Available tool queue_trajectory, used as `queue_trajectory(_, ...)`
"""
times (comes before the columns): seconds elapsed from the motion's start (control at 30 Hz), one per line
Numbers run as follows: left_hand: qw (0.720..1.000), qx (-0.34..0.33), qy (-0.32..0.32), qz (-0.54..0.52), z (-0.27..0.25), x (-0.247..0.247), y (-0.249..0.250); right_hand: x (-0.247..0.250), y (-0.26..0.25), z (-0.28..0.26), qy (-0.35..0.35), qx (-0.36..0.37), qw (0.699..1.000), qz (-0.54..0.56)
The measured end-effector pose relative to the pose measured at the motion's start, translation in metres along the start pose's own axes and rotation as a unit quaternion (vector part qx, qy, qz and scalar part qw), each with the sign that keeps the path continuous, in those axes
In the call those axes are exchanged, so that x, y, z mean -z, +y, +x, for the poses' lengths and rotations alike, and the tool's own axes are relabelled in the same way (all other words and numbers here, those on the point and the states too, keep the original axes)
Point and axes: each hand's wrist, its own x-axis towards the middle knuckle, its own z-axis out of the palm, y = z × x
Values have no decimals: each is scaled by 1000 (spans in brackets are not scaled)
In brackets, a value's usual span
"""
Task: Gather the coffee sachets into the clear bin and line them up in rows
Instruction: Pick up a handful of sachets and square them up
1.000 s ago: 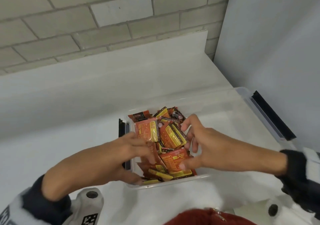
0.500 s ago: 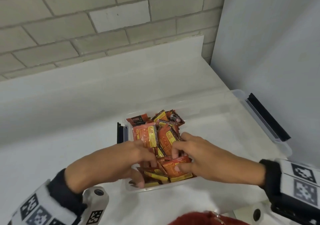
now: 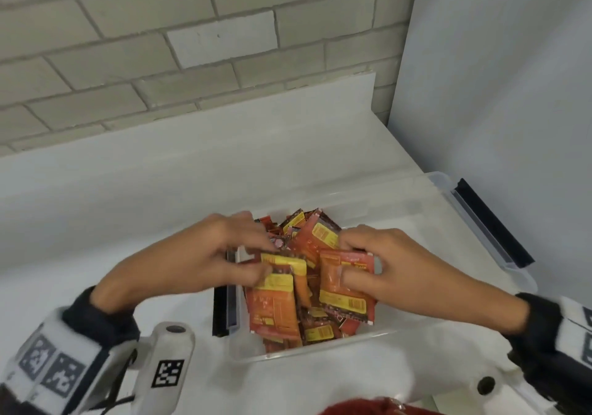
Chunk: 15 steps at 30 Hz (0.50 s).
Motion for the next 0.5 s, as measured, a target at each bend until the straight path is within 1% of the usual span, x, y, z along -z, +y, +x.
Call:
queue_trajectory(0.07,998,7,25,-60,7,7,3,4,4,2,11,-4,997,78)
queue_trajectory(0.17,986,25,36,-160,28,6,10,10,7,4,11,-21,981,194)
queue_trajectory(0.2,982,34,39,-180,37,3,13,12,7,5,16,-20,974,224)
queue_trajectory(0.3,981,57,52,-179,64,-7,24,17,10,5,41,-19,960,277)
queue_trajectory(0.37,974,64,59,-211,78,-13,31,21,14,5,85,-38,941,325)
queue_trajectory(0.43,964,78,83,-239,91,-18,36,24,19,6,135,-67,920,363)
queue_trajectory(0.5,965,88,104,-223,105,-23,39,25,25,8,177,-105,903,376)
